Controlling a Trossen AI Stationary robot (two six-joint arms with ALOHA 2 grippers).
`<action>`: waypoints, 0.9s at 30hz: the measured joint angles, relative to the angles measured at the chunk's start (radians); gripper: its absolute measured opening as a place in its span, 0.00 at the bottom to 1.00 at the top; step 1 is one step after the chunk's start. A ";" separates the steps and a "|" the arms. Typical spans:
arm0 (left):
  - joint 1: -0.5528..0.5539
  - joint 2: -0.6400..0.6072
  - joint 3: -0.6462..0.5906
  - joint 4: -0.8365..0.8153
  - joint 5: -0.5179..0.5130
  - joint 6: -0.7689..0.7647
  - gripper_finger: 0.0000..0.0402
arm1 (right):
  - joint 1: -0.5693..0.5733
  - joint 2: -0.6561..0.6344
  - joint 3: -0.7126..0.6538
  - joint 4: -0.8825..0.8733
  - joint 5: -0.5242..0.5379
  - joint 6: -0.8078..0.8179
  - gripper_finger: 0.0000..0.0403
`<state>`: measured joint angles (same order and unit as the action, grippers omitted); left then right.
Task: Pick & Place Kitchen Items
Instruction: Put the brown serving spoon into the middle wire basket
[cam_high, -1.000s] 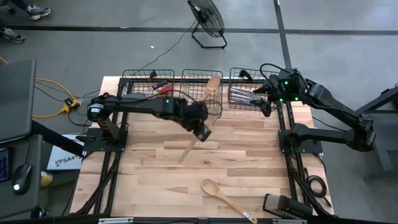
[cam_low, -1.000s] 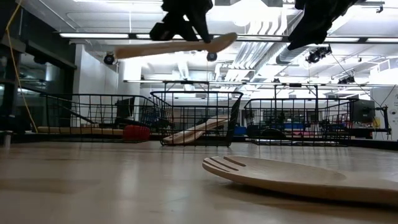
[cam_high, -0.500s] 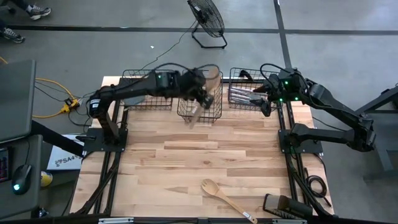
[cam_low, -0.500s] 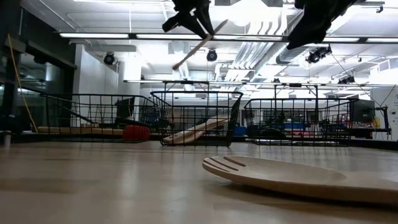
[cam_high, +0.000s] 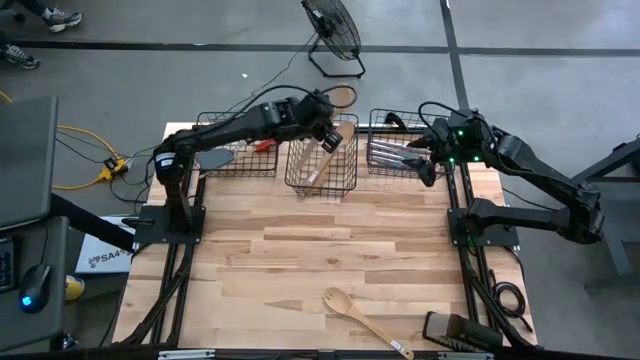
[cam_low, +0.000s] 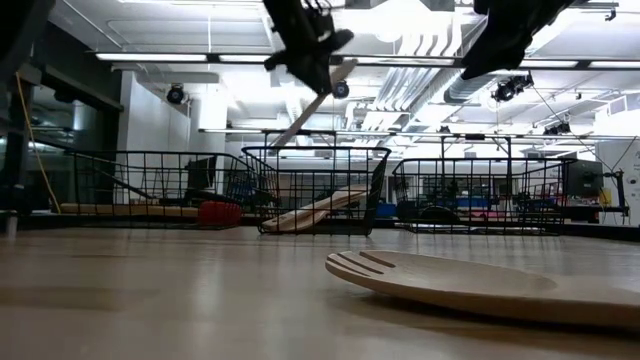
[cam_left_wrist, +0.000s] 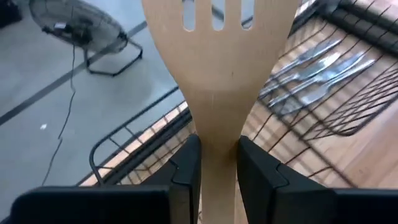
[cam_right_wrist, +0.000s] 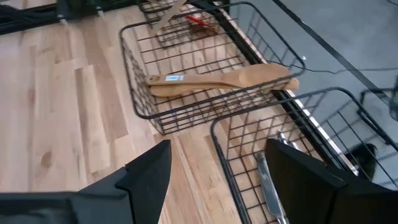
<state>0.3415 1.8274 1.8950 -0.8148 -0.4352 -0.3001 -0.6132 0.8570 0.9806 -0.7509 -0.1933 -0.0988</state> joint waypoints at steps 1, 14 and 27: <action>0.000 0.013 0.000 -0.006 0.000 0.000 0.18 | 0.000 0.000 0.000 0.000 0.013 0.006 0.62; 0.000 0.166 -0.003 -0.034 -0.015 -0.041 0.18 | -0.003 0.000 0.000 0.000 0.125 0.052 0.62; 0.013 0.220 -0.002 -0.049 0.010 -0.117 0.18 | -0.002 0.018 0.001 -0.001 0.143 0.102 0.62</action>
<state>0.3549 2.0476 1.8931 -0.8642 -0.4252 -0.4170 -0.6155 0.8749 0.9813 -0.7517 -0.0503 0.0030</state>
